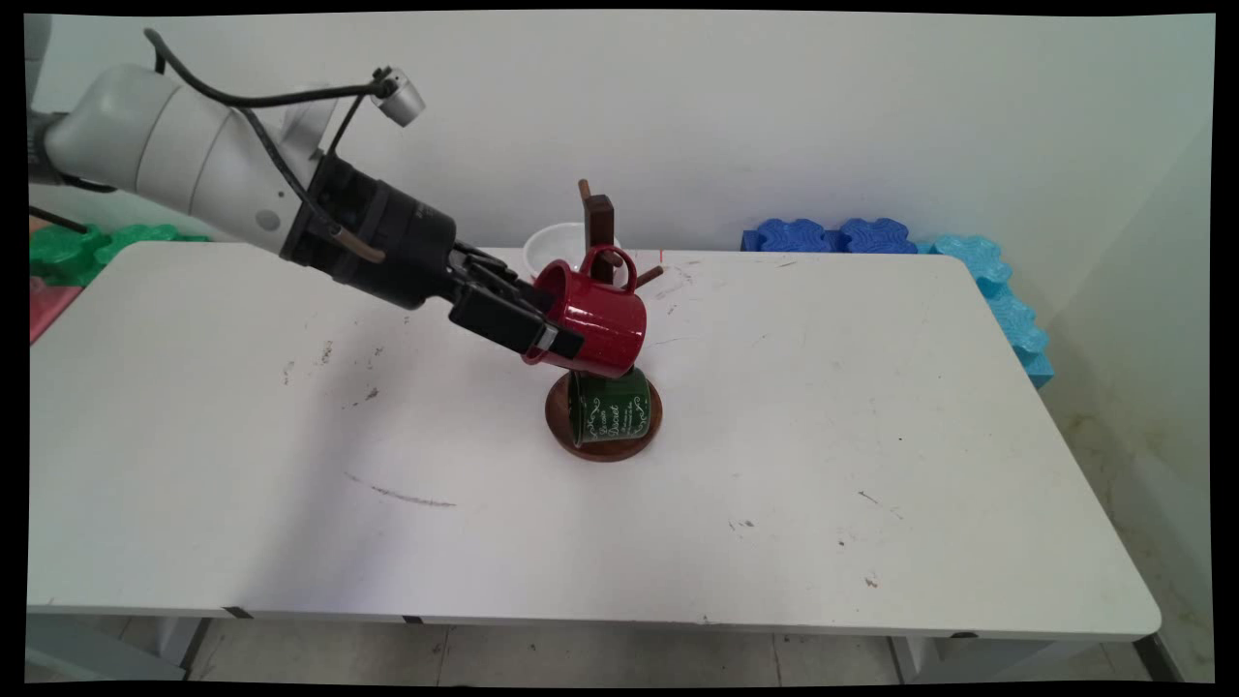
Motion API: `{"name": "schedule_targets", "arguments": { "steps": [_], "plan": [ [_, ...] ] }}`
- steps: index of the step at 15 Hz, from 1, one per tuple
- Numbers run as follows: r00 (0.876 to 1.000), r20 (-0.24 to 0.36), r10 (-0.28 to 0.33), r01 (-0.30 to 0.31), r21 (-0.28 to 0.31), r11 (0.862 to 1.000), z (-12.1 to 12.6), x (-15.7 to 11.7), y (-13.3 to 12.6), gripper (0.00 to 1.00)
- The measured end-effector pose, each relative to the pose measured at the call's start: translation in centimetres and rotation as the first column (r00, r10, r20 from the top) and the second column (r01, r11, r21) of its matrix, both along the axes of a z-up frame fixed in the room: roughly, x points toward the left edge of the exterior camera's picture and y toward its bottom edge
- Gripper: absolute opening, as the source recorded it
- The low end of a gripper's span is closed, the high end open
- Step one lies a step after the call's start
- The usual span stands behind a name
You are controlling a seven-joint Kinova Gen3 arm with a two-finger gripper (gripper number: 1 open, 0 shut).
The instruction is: Pick up the red mug from the rack, then place the picked object on the table
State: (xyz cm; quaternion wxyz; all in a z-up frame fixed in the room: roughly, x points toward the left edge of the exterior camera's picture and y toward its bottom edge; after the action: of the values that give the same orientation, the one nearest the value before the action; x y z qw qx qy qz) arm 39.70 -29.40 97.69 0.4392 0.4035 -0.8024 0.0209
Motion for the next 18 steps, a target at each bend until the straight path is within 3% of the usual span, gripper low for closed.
{"name": "schedule_targets", "arguments": {
  "steps": [1,11,12,18],
  "plan": [
    [1.000,0.002,-0.002,0.002,-0.001,1.000,-0.1,0.0,0.0,0.00],
    [1.000,0.016,-0.022,0.022,-0.021,1.000,-0.3,-0.1,-0.3,0.00],
    [0.999,0.017,-0.052,0.052,-0.022,0.998,-0.3,-0.8,-2.2,0.00],
    [0.998,0.016,-0.054,0.054,-0.031,0.998,0.0,-0.5,-1.5,0.00]
  ]
}}
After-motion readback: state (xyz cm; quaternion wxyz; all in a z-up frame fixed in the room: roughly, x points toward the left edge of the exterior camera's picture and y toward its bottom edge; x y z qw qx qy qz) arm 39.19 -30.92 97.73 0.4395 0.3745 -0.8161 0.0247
